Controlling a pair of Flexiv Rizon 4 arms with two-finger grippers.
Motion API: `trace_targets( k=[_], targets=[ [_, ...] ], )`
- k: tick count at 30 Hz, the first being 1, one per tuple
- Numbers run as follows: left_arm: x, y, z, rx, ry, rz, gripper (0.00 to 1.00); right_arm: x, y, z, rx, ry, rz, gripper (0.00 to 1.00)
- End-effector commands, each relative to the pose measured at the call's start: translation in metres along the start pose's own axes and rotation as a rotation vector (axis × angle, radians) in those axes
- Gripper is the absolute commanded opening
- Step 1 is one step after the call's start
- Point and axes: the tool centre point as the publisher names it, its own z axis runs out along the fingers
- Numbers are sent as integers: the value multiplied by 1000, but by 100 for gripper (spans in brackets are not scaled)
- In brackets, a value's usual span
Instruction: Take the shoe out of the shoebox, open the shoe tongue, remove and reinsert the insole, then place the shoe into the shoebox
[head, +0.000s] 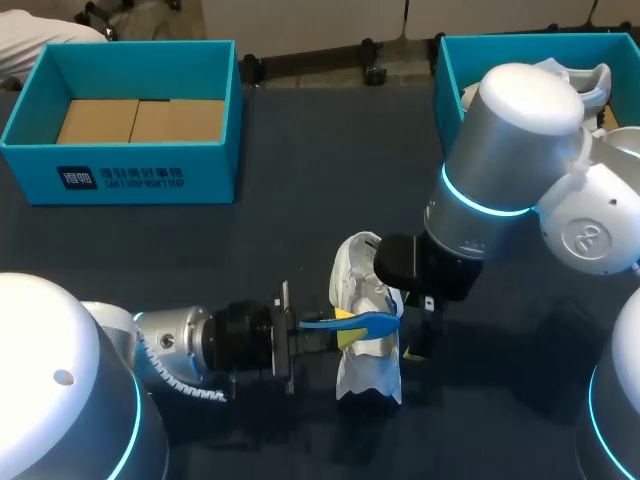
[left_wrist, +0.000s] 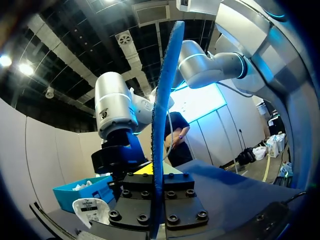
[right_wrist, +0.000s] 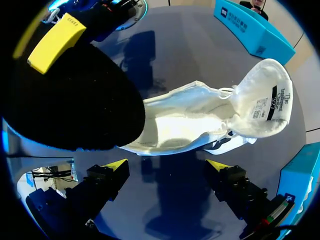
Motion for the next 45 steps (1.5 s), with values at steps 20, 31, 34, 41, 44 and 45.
trace_targets(
  k=[20,31,34,41,44,45],
  targets=[
    [8,11,8,-10,70,67,0,1,-12,0,-24,8,2,100],
    [7,10,7,-28,63,76,0,1,-12,0,-24,8,2,100],
    [7,11,5,-35,57,74,0,1,-12,0,-24,8,2,100],
    [6,12,4,-44,48,73,0,1,-12,0,-24,8,2,100],
    [5,14,4,-49,42,72,0,1,-12,0,-24,8,2,100],
    [5,14,4,-49,41,72,0,1,-12,0,-24,8,2,100]
  ],
)
